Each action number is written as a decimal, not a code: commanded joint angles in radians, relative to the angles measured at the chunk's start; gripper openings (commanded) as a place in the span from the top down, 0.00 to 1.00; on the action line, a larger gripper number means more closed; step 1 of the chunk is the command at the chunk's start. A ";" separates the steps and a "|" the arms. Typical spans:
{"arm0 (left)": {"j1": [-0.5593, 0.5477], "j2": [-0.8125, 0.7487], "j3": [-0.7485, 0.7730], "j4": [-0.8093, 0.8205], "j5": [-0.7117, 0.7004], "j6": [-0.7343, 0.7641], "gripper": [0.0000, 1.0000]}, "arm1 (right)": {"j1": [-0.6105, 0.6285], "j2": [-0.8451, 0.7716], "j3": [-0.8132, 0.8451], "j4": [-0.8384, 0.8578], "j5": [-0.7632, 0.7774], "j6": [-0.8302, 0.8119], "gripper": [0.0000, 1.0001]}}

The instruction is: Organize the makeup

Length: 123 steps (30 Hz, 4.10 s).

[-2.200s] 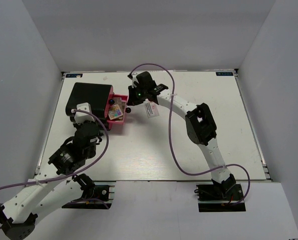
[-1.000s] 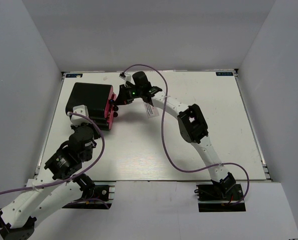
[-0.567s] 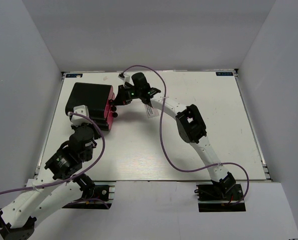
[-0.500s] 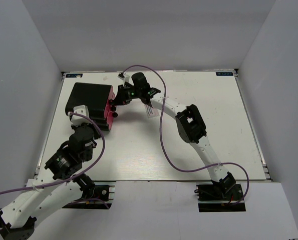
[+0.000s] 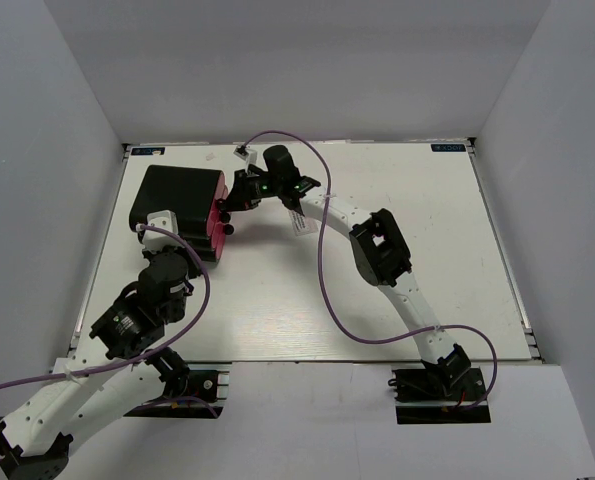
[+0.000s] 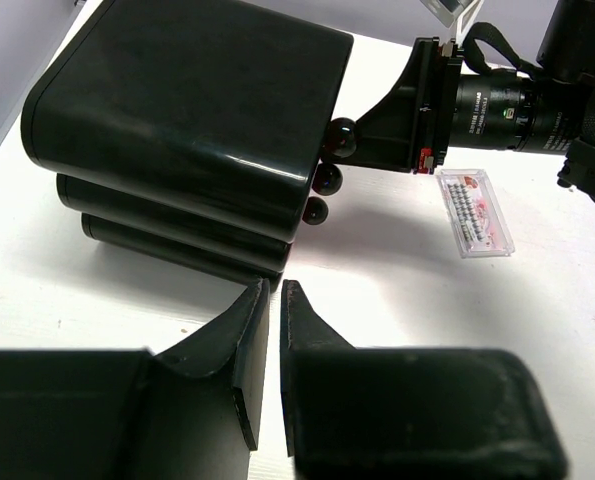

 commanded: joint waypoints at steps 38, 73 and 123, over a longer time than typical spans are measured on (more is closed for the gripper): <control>0.001 -0.037 -0.013 0.033 0.072 0.048 0.33 | 0.003 0.053 -0.055 -0.064 0.004 -0.151 0.30; 0.001 -0.011 -0.015 0.027 0.066 0.045 0.32 | -0.009 0.030 -0.228 0.210 -0.051 0.048 0.73; 0.001 0.362 0.075 0.121 0.790 0.172 0.31 | -0.138 -0.536 -0.634 -0.307 0.798 -0.501 0.36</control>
